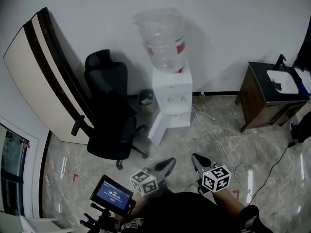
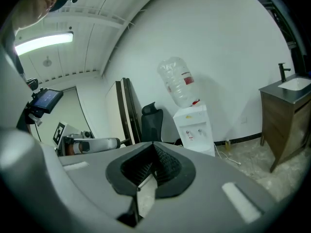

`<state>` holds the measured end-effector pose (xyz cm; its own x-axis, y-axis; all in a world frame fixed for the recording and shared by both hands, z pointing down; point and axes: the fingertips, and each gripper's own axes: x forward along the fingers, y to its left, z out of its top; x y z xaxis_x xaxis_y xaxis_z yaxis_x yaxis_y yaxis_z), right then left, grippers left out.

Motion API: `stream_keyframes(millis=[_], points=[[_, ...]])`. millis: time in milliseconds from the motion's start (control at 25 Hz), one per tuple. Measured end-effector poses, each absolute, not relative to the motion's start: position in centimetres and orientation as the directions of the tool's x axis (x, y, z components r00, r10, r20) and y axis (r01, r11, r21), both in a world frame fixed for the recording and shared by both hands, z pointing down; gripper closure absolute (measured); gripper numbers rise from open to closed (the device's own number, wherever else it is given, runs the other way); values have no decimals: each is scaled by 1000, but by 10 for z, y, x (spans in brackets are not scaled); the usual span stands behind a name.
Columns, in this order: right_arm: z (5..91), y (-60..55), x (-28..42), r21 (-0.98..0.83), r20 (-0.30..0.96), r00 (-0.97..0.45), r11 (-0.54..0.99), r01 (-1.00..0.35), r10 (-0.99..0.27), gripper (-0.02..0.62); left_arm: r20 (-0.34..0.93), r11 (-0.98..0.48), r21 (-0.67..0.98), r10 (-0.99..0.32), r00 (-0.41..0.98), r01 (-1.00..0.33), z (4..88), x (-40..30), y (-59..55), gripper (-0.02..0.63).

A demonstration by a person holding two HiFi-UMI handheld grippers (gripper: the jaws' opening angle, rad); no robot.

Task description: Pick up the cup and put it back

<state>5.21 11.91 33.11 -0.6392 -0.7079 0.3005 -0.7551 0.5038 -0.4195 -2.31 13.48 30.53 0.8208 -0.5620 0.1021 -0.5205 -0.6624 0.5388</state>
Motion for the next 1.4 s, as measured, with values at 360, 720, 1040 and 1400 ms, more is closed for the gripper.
stream_keyframes(millis=[360, 720, 1040, 1400], points=[[311, 163, 28, -374, 285, -586, 475, -797, -759, 588, 100, -688, 508, -551, 829, -519, 299, -49, 180, 603], [291, 201, -55, -384, 250, -565, 454, -804, -787, 588, 104, -722, 496, -503, 858, -483, 290, -122, 214, 603], [284, 225, -98, -365, 216, -568, 474, -801, -794, 588, 53, -728, 502, -513, 857, -467, 277, -160, 232, 603], [254, 225, -72, -291, 193, -600, 539, -791, -776, 588, -4, -718, 485, -573, 820, -500, 253, -138, 235, 603]])
